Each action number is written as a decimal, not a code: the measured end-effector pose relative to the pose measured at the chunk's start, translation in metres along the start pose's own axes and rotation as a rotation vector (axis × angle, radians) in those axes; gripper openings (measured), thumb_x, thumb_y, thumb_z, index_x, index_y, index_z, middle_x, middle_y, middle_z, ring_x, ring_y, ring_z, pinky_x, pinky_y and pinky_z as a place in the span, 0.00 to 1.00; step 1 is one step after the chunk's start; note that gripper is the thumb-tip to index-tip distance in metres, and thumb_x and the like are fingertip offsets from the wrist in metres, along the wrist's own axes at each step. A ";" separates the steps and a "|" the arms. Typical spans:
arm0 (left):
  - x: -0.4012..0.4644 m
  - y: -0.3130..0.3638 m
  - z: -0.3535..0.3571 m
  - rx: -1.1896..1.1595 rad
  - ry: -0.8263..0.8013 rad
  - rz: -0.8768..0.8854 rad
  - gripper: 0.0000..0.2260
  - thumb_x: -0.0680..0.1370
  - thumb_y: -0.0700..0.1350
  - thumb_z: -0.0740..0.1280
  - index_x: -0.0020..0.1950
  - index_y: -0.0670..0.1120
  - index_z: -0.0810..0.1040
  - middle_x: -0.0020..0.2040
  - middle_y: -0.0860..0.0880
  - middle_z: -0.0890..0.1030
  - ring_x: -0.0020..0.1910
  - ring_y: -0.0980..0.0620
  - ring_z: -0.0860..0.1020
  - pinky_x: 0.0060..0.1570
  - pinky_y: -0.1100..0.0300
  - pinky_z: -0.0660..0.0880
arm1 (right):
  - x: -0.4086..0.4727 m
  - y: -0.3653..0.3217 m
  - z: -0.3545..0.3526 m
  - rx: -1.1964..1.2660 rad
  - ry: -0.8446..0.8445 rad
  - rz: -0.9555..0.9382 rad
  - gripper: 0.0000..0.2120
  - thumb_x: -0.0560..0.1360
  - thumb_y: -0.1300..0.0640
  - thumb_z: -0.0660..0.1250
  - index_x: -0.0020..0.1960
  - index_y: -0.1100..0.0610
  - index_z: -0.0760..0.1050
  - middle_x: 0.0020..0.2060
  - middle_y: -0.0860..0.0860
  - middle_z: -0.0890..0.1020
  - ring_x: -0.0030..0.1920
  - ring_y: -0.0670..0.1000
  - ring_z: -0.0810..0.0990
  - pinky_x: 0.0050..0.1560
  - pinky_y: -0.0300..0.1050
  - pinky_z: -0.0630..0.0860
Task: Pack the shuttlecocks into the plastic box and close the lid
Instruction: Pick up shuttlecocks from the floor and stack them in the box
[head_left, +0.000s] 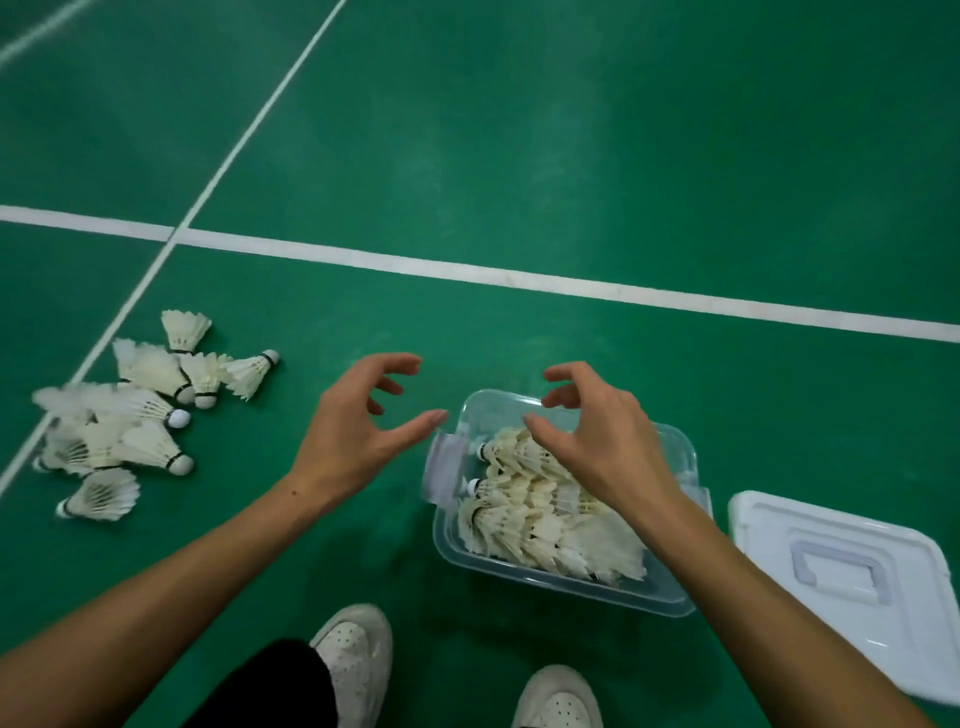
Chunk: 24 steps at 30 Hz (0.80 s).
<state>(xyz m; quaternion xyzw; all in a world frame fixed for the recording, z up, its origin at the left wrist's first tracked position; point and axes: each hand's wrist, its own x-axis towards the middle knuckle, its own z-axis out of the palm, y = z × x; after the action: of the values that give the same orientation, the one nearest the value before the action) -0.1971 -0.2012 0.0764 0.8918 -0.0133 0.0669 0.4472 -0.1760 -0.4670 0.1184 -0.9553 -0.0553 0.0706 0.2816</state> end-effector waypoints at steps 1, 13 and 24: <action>-0.001 -0.009 -0.011 -0.016 0.038 -0.026 0.28 0.70 0.62 0.76 0.66 0.53 0.79 0.62 0.58 0.83 0.54 0.56 0.81 0.48 0.52 0.81 | 0.007 -0.012 0.008 -0.004 -0.024 -0.032 0.25 0.77 0.40 0.72 0.71 0.47 0.72 0.57 0.41 0.84 0.59 0.46 0.82 0.60 0.53 0.81; -0.044 -0.116 -0.142 -0.035 0.282 -0.230 0.28 0.72 0.56 0.81 0.69 0.56 0.77 0.62 0.58 0.82 0.55 0.58 0.80 0.50 0.51 0.81 | 0.072 -0.174 0.143 0.001 -0.205 -0.338 0.23 0.74 0.37 0.73 0.65 0.44 0.74 0.52 0.40 0.86 0.56 0.49 0.84 0.56 0.54 0.81; -0.051 -0.206 -0.194 0.095 0.332 -0.352 0.30 0.71 0.54 0.82 0.70 0.53 0.77 0.62 0.56 0.81 0.53 0.58 0.80 0.53 0.54 0.80 | 0.107 -0.258 0.244 -0.101 -0.300 -0.484 0.22 0.77 0.41 0.72 0.67 0.47 0.73 0.56 0.44 0.85 0.59 0.51 0.83 0.56 0.55 0.81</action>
<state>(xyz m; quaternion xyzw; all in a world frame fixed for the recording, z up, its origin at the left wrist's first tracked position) -0.2511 0.0755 0.0199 0.8773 0.2192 0.1340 0.4054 -0.1280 -0.1068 0.0452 -0.9062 -0.3261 0.1389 0.2308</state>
